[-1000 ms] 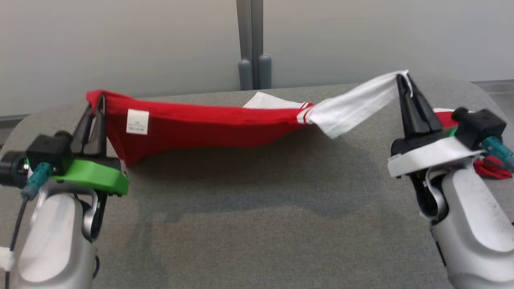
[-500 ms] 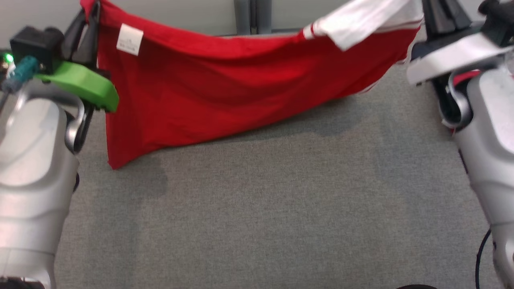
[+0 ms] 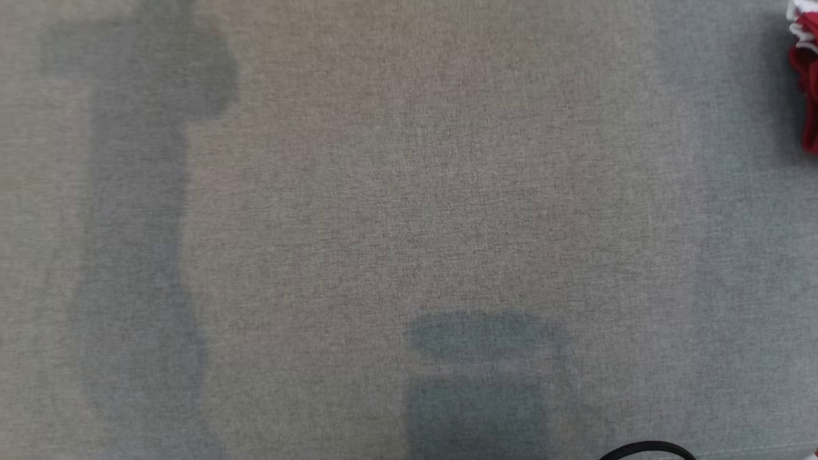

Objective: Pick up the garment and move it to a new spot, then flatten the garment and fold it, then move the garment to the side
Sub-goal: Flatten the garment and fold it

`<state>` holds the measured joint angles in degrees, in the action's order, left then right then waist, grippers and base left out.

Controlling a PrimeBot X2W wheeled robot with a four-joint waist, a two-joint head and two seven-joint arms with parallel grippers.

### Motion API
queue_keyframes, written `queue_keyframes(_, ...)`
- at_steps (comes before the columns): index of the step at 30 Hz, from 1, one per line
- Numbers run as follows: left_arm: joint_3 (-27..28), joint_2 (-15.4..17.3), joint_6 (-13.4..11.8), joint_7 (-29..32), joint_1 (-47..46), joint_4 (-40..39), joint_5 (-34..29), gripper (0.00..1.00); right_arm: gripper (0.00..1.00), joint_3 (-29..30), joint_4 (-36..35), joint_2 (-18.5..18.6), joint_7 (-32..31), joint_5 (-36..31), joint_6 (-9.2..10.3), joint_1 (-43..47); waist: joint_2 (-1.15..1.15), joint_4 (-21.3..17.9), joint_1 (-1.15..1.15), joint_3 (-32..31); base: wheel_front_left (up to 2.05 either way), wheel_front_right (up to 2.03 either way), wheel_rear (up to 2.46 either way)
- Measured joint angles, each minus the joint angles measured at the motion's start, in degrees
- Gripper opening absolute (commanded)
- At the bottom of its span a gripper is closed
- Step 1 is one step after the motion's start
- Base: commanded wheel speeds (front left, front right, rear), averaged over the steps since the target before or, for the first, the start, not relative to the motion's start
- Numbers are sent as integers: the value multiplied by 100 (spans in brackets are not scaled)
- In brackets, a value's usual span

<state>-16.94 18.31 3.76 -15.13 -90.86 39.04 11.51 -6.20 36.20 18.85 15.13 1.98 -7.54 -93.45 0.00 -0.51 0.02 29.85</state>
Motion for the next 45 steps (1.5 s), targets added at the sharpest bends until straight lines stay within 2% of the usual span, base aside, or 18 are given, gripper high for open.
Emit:
queue_keyframes(4,83,-9,110,0,61,-109,-75,0,0,290,-181,-67,0,-205,1,-293,0,-75,0,235,0,0,0)
queue_keyframes(9,199,16,232,0,878,-60,-49,0,0,332,-221,-99,0,-135,0,39,0,-180,-1,432,0,0,0)
queue_keyframes(13,407,-12,277,1,1729,-22,13,0,0,66,-416,-125,0,417,0,959,0,-227,0,552,0,0,0)
queue_keyframes(19,953,-420,330,1,3477,-187,282,0,0,-77,-1202,77,-1,1484,-1,3013,0,-181,-1,437,0,0,0)
queue_keyframes(24,1263,-734,357,1,4896,-240,299,0,0,-91,-1806,118,-10,2217,-1,4965,0,-153,-2,95,0,0,0)
queue_keyframes(29,1753,-968,380,-5,5954,-157,361,0,0,-226,-1792,37,-10,2747,-2,6481,0,-193,-2,-393,0,0,0)
queue_keyframes(33,2027,-1113,382,-8,6534,-110,372,0,0,-402,-1630,21,-11,2920,-3,7091,0,-245,-2,-724,0,0,0)
queue_keyframes(38,2042,-1285,381,-7,7398,-252,269,0,0,-580,-1280,-75,-11,3254,-3,7914,0,-335,-2,-1300,0,0,0)
queue_keyframes(45,2376,-1483,381,-5,8610,-464,360,0,0,-822,-1071,-224,-10,3333,-3,8972,0,-432,-2,-2097,0,0,0)
